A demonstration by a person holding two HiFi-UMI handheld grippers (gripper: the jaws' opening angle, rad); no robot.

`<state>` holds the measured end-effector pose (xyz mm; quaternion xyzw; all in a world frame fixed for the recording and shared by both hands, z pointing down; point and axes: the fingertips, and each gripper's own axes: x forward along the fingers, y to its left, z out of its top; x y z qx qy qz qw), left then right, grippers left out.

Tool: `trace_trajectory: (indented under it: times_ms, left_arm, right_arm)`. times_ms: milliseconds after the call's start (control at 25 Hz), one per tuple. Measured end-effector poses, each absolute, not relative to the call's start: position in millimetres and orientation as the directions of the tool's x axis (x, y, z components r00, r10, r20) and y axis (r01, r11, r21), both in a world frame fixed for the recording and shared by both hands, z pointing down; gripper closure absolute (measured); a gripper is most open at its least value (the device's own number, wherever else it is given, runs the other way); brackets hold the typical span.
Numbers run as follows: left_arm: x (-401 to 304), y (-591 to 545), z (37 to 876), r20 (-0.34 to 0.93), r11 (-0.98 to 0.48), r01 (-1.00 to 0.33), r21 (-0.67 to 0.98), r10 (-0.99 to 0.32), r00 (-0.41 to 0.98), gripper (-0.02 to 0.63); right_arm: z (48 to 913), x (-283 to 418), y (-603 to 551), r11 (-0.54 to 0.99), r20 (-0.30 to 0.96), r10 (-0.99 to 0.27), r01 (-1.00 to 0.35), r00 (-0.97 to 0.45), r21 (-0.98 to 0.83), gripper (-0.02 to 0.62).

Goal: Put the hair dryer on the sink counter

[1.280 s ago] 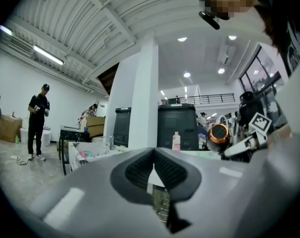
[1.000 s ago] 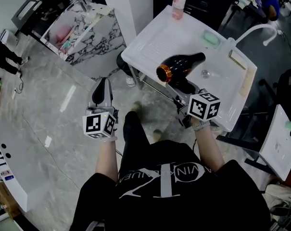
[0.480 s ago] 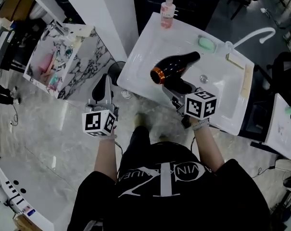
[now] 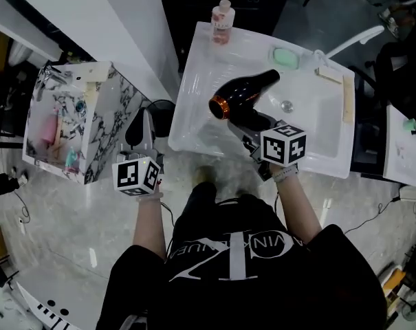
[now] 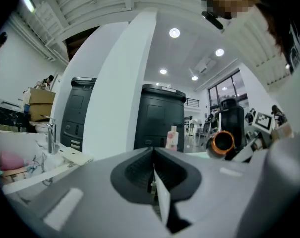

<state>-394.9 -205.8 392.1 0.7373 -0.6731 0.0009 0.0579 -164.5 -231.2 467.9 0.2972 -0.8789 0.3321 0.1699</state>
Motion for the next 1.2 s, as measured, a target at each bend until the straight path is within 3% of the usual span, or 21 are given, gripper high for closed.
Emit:
trace_trajectory:
  times_ms: [240,1200]
  left_arm:
    - [-407.7,-233.8,400.1,0.075,-0.148,-0.983,0.109,-0.985,0.157,0.606]
    - [-411.3,-313.6,410.7,0.113,-0.189,-0.972,0.141,-0.972,0.205,0.606]
  right_arm:
    - [469.9,-178.8,-248.5,0.571,0.519,-0.455,-0.685,-0.723,-0.453,0.338]
    - [511.8,-228.1,-347.6,0.539,0.622,-0.397,-0.720,-0.675,-0.437,0.338]
